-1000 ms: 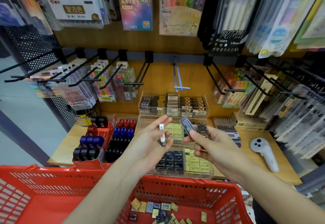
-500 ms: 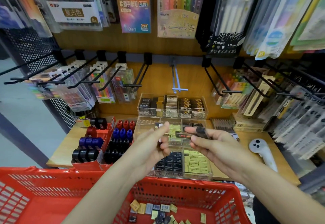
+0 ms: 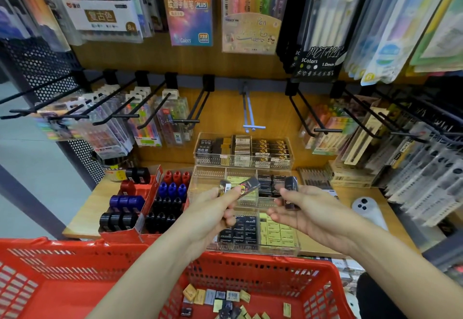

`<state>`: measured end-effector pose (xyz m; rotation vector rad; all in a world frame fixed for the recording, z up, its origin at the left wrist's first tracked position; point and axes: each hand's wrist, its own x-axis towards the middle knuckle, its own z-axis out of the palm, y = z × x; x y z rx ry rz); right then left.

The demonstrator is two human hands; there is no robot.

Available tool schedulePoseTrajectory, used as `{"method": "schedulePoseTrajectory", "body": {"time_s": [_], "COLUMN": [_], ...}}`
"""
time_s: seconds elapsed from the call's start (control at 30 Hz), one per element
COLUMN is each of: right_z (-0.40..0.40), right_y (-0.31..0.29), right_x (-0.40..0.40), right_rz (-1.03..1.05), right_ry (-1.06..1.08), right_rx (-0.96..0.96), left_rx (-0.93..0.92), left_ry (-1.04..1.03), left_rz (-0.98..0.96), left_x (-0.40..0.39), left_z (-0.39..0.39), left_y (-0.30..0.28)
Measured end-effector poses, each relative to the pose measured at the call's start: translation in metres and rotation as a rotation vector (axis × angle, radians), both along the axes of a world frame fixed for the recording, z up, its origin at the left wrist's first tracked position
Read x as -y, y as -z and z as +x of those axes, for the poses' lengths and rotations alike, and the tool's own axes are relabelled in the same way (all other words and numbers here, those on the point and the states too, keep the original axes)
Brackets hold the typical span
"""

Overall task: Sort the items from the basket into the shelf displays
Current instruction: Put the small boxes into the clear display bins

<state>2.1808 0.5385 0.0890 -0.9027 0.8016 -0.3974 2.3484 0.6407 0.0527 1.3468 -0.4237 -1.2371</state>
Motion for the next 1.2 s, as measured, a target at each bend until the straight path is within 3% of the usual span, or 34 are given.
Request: {"method": "schedulePoseTrajectory", "body": {"time_s": [0.07,0.13,0.3,0.4,0.53,0.57,0.7,0.93,1.03,1.1,1.2], "right_z": [0.0,0.001,0.005,0.009,0.009,0.007,0.001,-0.004,-0.003,-0.001,0.006], "right_y": [0.0,0.001,0.004,0.006,0.004,0.003,-0.005,-0.008,-0.007,-0.002,0.004], "right_x": [0.0,-0.002,-0.016,-0.021,-0.016,-0.013,-0.011,-0.01,-0.008,-0.006,-0.001], "right_rz": [0.112,0.071,-0.064,-0.08,-0.045,-0.02,0.001,0.006,0.042,-0.183,-0.932], "right_ry": [0.04,0.017,-0.194,-0.168,-0.039,-0.013,-0.163,-0.544,-0.491,-0.357,-0.215], "right_rx": [0.055,0.034,0.018,-0.004,0.034,0.052,0.006,-0.101,-0.102,-0.158,-0.449], "left_rx": [-0.066,-0.081,0.055,0.136,-0.105,-0.088,0.219,0.692,0.702,0.709,0.617], "left_ry": [-0.039,-0.036,0.114,0.178,0.102,0.079,0.046,0.323,0.323,0.22,0.058], "left_rz": [-0.02,-0.024,-0.041,-0.065,-0.055,-0.052,-0.034,-0.199,-0.236,-0.215,-0.144], "left_x": [0.001,0.001,-0.001,-0.001,0.001,0.001,-0.002,-0.007,-0.007,0.0,0.018], "left_z": [0.0,-0.003,-0.024,-0.034,-0.031,-0.028,-0.015,-0.012,-0.014,-0.014,-0.01], "left_y": [-0.001,-0.001,0.001,0.002,-0.006,-0.007,-0.008,-0.012,-0.01,-0.006,0.005]}}
